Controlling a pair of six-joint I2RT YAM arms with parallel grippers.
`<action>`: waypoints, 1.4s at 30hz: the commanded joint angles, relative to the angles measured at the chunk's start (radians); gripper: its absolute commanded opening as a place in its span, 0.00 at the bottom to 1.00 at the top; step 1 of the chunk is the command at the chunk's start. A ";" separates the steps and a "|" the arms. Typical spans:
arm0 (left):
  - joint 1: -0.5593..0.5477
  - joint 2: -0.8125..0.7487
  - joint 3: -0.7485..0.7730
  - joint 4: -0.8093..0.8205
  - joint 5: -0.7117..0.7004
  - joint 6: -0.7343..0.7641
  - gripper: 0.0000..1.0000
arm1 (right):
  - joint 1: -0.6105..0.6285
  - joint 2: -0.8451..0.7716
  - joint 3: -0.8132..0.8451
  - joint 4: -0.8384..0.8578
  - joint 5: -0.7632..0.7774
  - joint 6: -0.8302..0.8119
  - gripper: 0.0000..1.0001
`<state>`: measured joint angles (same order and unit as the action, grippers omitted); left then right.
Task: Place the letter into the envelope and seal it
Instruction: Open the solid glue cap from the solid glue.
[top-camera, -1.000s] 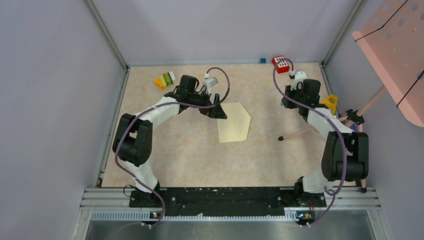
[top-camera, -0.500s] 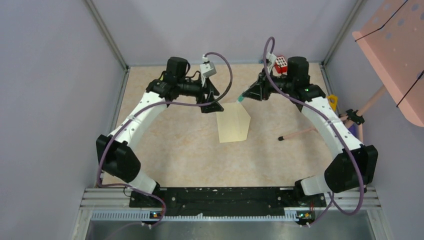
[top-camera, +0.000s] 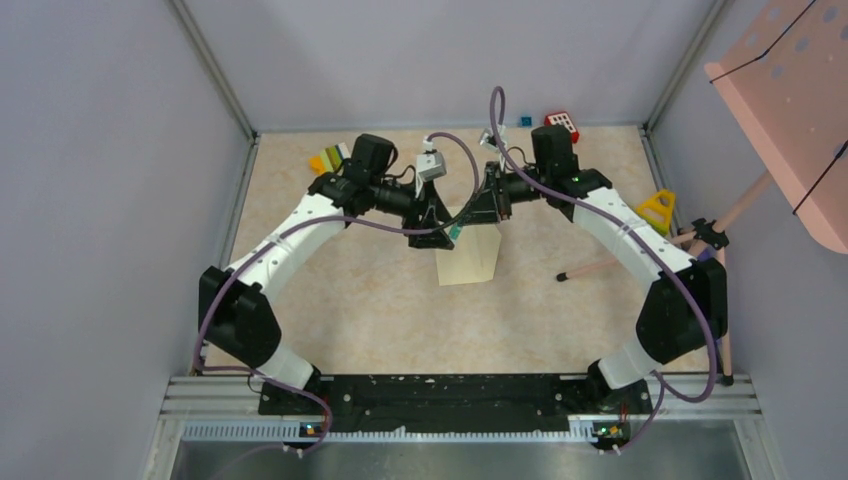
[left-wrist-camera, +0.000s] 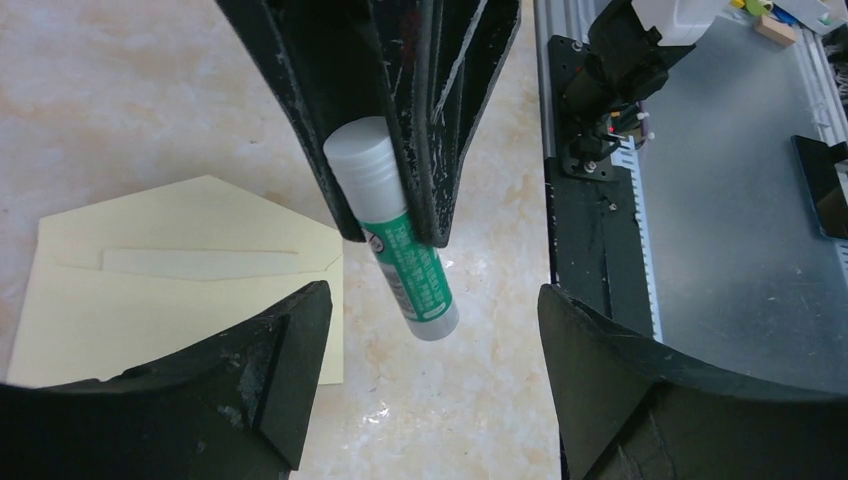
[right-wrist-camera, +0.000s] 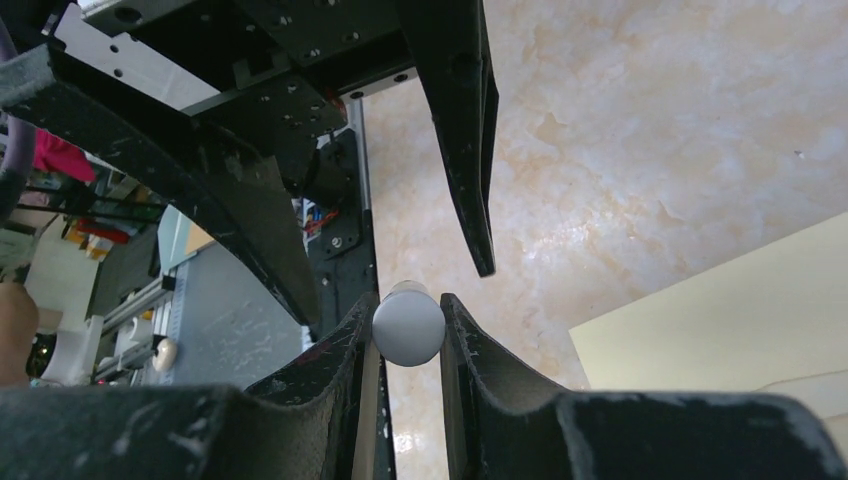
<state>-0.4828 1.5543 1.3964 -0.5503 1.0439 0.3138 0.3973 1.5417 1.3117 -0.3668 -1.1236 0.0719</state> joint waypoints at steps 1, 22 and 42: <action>-0.016 0.024 0.003 0.015 0.051 0.005 0.79 | 0.022 0.000 0.020 0.033 -0.051 0.008 0.15; -0.022 0.086 0.033 0.059 0.082 -0.088 0.50 | 0.069 0.011 0.037 -0.087 0.046 -0.153 0.18; -0.022 0.094 0.025 0.078 0.075 -0.115 0.51 | 0.068 -0.002 0.044 0.007 0.015 -0.019 0.22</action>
<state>-0.5007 1.6455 1.3968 -0.5228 1.1027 0.2066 0.4507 1.5482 1.3113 -0.4271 -1.0626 0.0162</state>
